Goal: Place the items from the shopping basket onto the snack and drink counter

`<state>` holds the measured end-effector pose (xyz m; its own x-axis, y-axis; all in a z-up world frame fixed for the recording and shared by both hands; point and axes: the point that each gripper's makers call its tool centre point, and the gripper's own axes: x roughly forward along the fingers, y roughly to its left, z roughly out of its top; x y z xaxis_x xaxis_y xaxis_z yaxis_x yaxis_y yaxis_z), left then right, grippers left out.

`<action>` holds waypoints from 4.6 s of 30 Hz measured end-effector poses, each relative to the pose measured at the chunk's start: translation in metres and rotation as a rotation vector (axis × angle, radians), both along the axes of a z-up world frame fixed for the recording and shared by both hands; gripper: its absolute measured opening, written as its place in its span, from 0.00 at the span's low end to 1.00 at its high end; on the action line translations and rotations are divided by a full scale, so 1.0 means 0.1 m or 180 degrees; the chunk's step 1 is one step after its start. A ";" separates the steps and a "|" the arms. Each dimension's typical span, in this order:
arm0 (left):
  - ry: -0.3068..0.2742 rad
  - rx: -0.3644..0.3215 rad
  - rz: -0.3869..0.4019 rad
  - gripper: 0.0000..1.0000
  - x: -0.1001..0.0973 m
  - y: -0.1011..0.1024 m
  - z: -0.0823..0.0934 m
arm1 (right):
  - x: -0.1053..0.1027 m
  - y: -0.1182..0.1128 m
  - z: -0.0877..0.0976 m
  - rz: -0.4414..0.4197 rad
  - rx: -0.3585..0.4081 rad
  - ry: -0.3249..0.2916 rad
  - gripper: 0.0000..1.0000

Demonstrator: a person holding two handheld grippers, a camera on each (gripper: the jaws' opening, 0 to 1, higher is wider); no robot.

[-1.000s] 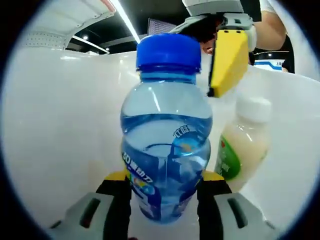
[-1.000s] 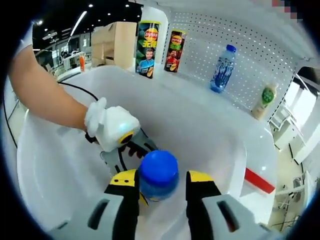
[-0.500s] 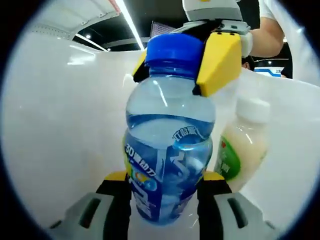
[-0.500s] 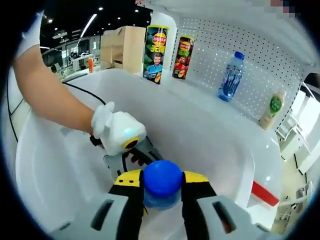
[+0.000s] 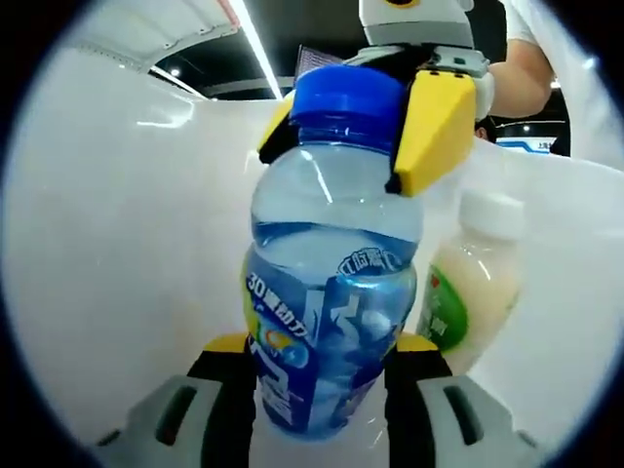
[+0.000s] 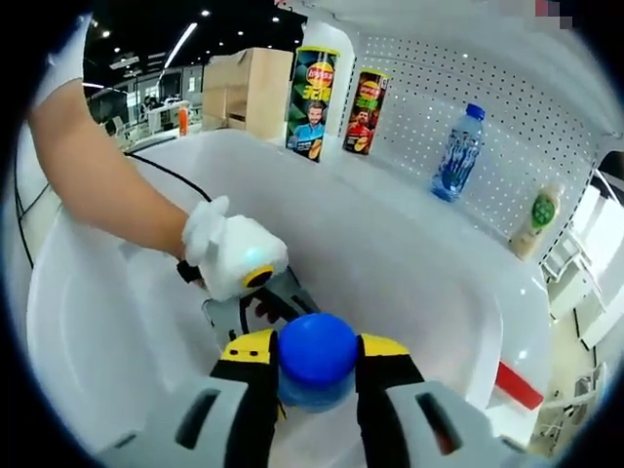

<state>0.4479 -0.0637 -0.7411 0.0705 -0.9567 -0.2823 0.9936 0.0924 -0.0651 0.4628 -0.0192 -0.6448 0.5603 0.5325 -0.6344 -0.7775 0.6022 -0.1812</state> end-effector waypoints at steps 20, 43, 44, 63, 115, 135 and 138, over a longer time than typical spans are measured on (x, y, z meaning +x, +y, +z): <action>0.0003 0.0016 -0.0023 0.53 -0.02 0.01 -0.01 | -0.03 0.02 0.03 0.0174 0.0267 -0.0189 0.28; 0.0090 0.0195 0.0055 0.52 0.02 0.03 -0.03 | 0.00 0.09 0.05 0.0311 0.0402 -0.0243 0.26; 0.0098 0.0194 0.0049 0.51 0.01 0.04 -0.04 | 0.00 0.10 0.05 0.0335 0.0403 -0.0242 0.26; 0.0123 0.0412 0.0073 0.50 0.02 0.05 -0.04 | 0.01 0.10 0.06 0.0406 0.0419 -0.0247 0.24; -0.0163 0.0421 0.0540 0.51 -0.23 0.40 1.61 | -0.39 0.38 1.74 0.0719 0.0686 -0.0591 0.25; -0.0219 0.0409 0.0657 0.51 -0.08 0.53 2.03 | -0.26 0.49 2.19 0.0792 0.0834 -0.0693 0.25; -0.0199 0.0420 0.0626 0.51 -0.07 0.54 2.04 | -0.25 0.51 2.21 0.0806 0.0867 -0.0686 0.25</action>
